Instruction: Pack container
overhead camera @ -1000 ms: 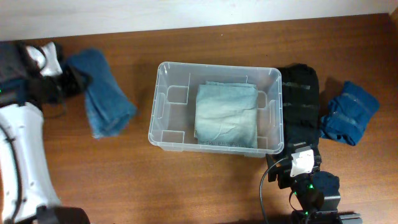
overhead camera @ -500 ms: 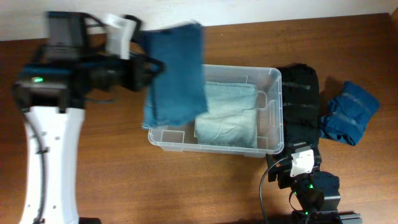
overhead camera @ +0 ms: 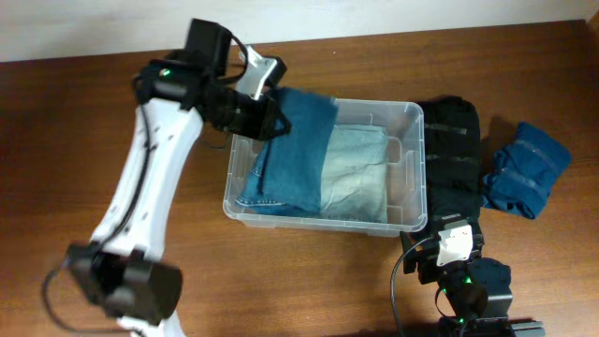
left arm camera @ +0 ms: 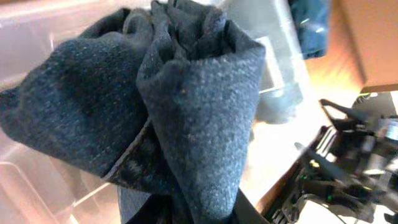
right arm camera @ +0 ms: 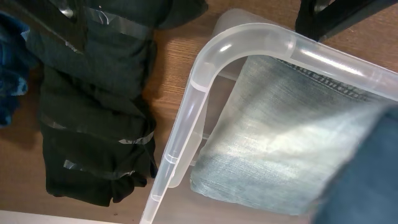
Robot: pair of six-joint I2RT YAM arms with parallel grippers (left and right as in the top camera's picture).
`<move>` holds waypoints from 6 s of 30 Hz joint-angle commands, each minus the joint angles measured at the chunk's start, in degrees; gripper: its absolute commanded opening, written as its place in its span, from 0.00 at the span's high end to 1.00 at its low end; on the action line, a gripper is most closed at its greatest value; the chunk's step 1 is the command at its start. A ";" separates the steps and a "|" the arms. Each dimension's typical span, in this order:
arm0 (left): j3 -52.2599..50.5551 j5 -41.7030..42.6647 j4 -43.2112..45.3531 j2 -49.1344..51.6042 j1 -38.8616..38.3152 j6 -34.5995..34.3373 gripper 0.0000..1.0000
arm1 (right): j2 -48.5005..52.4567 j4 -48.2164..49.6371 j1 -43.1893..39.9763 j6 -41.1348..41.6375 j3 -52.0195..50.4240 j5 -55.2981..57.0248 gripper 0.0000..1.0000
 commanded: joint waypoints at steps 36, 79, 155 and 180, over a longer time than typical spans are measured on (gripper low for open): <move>-3.48 -47.36 3.41 15.58 -10.67 -18.73 0.77 | -0.37 0.09 -0.22 0.35 -0.35 0.48 0.02; 45.94 -46.99 -23.45 12.17 6.03 -15.63 0.22 | -0.37 3.56 -0.22 0.63 -0.35 -1.36 0.02; 50.88 -42.66 -23.82 5.75 19.74 -16.24 0.01 | 106.29 -11.74 -46.97 14.82 64.65 -23.12 0.88; 50.88 -42.66 -23.82 5.75 19.74 -16.24 0.01 | 88.28 8.76 18.25 26.38 66.10 -22.32 0.86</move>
